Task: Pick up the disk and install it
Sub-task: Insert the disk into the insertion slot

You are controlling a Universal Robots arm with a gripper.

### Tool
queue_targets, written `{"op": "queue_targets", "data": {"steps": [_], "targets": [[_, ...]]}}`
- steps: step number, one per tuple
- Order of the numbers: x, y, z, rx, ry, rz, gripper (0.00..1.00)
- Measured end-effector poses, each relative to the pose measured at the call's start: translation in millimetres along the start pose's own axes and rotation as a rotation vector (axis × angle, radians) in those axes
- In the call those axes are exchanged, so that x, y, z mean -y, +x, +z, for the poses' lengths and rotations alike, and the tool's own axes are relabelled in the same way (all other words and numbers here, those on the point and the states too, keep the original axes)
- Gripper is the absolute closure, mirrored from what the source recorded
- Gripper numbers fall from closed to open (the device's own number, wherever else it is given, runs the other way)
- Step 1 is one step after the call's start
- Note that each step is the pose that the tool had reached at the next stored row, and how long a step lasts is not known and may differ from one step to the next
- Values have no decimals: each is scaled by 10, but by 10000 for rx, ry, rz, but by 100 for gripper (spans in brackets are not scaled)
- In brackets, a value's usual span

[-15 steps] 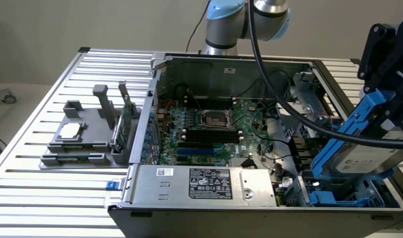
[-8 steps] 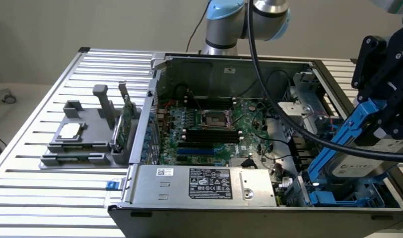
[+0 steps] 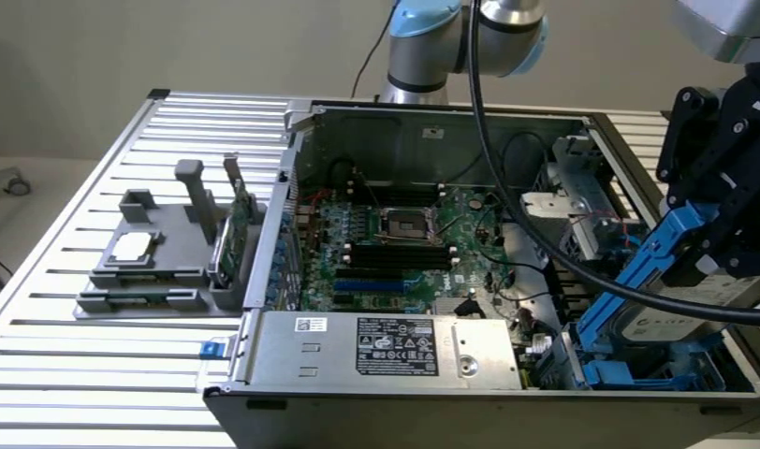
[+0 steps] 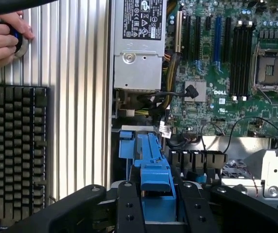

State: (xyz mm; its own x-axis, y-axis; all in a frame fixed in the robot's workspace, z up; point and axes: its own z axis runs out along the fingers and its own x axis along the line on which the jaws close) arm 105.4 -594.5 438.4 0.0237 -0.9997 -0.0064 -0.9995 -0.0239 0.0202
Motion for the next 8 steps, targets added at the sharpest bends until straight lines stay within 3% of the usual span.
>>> {"op": "queue_targets", "data": {"steps": [8], "targets": [[8,1,96,9,-113,1,67]]}}
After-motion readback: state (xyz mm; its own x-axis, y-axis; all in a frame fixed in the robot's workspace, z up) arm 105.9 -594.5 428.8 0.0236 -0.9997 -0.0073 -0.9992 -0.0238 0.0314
